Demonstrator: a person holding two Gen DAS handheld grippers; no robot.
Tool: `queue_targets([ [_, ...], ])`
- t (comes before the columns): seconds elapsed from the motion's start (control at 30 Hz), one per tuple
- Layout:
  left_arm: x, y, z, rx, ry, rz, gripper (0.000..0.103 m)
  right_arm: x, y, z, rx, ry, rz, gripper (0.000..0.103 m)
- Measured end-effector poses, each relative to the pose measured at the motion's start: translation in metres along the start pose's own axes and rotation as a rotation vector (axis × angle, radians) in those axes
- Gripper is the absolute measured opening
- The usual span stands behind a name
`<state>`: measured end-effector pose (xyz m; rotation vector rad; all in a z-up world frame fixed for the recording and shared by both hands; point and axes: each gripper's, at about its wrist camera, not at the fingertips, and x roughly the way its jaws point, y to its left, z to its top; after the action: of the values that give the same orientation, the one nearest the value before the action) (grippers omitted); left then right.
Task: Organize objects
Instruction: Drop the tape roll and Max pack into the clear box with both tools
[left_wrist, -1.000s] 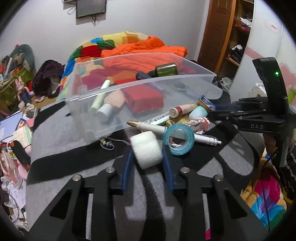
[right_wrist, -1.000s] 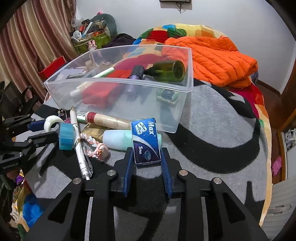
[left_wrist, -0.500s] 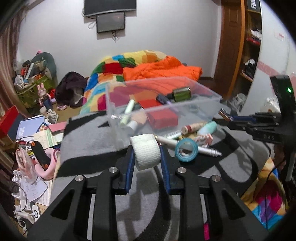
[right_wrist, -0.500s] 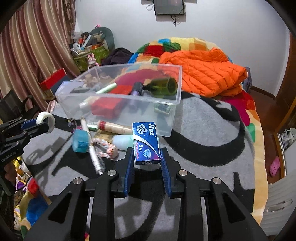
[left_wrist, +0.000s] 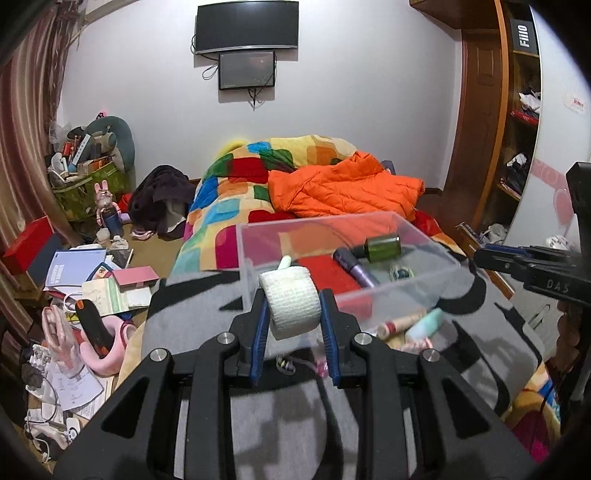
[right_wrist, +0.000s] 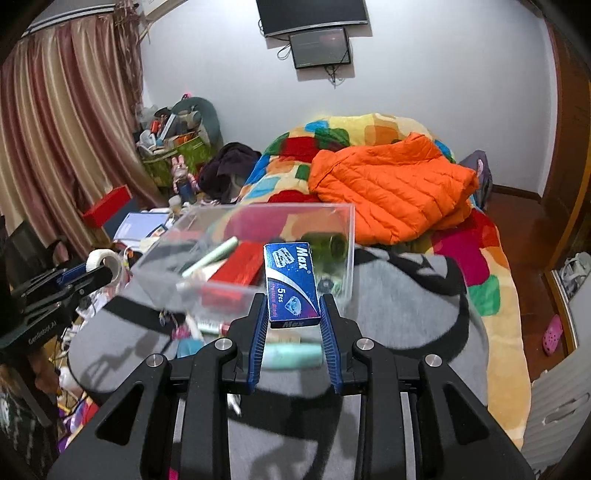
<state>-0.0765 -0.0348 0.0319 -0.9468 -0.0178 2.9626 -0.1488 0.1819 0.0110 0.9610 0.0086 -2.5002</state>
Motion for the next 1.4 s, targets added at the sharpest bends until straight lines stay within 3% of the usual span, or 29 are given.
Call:
queue_targets([
  [0.3,0.036,-0.004,0.023,0.000,0.034,0.001,0.027,0.027,0.013,0.023,-0.001,0.005,0.003,0.026],
  [0.47,0.062,-0.004,0.028,-0.021,0.085,-0.040,0.027,0.051,0.015,0.030,0.007,0.062,0.016,0.026],
  [0.73,0.099,-0.010,0.027,-0.014,0.174,-0.060,0.027,0.096,0.008,0.029,0.010,0.163,-0.033,0.026],
  [0.93,0.111,-0.013,0.023,-0.018,0.221,-0.074,0.027,0.110,0.010,0.023,0.010,0.205,-0.009,0.026],
  [1.1,0.104,-0.018,0.021,0.006,0.215,-0.069,0.027,0.105,0.013,0.022,0.000,0.203,0.007,0.026],
  [1.17,0.096,-0.021,0.021,0.019,0.196,-0.065,0.030,0.099,0.013,0.021,-0.008,0.194,0.008,0.026],
  [1.33,0.071,-0.025,0.021,0.035,0.140,-0.063,0.052,0.076,0.018,0.019,-0.031,0.153,0.014,0.026],
  [1.4,0.059,-0.029,0.016,0.051,0.119,-0.063,0.056,0.066,0.019,0.016,-0.039,0.141,0.025,0.028],
])
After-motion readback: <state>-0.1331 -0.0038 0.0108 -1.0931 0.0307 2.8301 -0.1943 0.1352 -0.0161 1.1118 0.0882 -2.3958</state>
